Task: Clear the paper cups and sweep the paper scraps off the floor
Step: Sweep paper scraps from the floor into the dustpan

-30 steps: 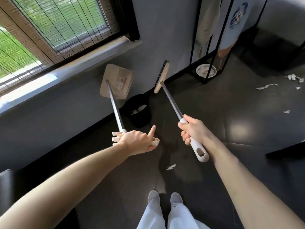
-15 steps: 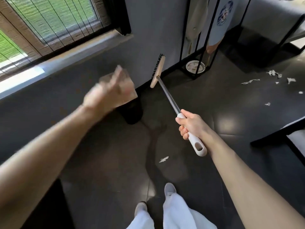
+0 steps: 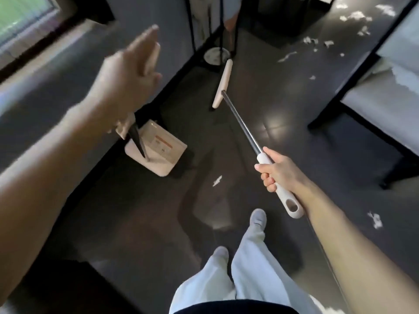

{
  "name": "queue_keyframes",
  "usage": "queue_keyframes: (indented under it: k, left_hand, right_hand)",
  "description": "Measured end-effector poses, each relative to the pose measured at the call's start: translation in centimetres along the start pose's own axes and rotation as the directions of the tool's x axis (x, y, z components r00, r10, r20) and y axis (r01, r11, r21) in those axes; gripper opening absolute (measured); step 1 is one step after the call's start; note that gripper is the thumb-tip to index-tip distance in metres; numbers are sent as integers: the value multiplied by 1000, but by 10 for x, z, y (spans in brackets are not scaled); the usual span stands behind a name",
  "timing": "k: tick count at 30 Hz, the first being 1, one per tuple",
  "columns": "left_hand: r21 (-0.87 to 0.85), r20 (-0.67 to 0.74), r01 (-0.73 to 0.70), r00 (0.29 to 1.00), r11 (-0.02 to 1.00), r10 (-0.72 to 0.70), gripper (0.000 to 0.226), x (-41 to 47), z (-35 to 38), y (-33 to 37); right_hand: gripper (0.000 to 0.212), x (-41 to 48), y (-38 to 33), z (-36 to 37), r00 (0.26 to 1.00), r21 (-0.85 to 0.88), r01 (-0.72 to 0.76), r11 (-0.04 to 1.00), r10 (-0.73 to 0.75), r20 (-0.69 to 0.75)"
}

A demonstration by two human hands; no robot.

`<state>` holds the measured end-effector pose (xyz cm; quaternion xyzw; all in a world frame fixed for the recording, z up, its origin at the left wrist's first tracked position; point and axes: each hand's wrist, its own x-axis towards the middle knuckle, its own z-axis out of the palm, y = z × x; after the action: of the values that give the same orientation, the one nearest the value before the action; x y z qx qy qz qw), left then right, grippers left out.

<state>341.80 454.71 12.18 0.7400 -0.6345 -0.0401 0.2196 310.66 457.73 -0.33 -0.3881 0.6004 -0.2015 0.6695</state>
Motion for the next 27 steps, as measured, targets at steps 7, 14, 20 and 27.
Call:
queue_keyframes:
  k: [7, 14, 20, 27]
  left_hand:
    - [-208, 449, 38, 892, 977, 61, 62, -66, 108, 91]
    - [-359, 578, -45, 774, 932, 260, 65, -102, 202, 245]
    - [-444, 666, -137, 611, 885, 429, 75, -153, 275, 416]
    - [-566, 692, -251, 373, 785, 618, 88, -215, 334, 616]
  right_hand:
    - [70, -80, 108, -66, 966, 162, -143, 976, 174, -194]
    - [68, -153, 196, -168, 884, 442, -152, 884, 321, -340]
    - [65, -218, 259, -291, 801, 605, -84, 792, 415, -432]
    - [60, -293, 299, -447, 701, 748, 73, 660, 499, -509]
